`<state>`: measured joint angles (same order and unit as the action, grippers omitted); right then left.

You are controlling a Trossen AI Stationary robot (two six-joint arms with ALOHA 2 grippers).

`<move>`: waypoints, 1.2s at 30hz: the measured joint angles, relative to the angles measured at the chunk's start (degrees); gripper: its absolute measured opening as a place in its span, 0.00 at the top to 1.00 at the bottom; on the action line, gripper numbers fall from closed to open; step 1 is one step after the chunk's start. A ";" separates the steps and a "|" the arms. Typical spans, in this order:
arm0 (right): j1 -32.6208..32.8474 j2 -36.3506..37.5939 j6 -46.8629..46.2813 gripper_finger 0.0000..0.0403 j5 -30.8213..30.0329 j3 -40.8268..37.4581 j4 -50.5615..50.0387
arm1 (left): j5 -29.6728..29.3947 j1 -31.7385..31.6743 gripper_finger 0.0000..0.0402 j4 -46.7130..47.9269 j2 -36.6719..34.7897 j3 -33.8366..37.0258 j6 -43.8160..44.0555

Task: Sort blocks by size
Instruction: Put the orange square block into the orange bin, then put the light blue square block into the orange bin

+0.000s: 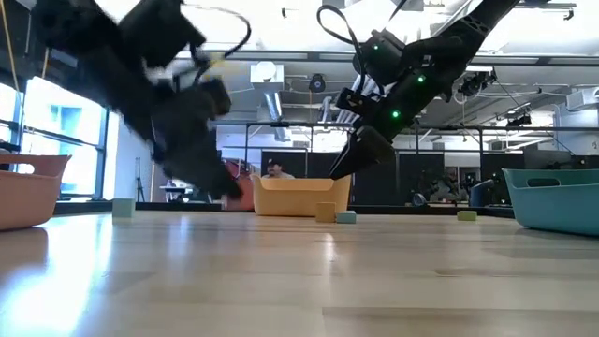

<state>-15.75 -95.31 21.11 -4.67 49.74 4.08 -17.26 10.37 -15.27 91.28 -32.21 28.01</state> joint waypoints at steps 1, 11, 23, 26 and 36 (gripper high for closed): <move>0.00 0.00 0.33 0.53 0.04 0.01 0.29 | 2.55 -0.20 0.77 3.20 -2.06 -1.07 0.00; -2.76 0.00 7.88 0.53 5.34 0.00 17.77 | 10.90 11.81 0.77 82.87 -17.41 -26.17 35.38; -9.82 0.00 7.43 0.53 17.29 0.00 15.59 | 27.86 19.19 0.63 81.94 -18.14 -14.57 58.53; -10.30 0.00 7.43 0.53 17.77 0.00 13.67 | 28.06 17.17 0.49 83.86 -19.34 -14.42 56.11; -10.51 0.00 7.43 0.53 17.79 0.00 12.87 | 12.58 2.69 0.29 85.05 -26.57 -14.44 45.67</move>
<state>-26.26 -95.31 28.53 13.13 49.74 16.95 -4.68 13.06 69.78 64.71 -46.65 73.68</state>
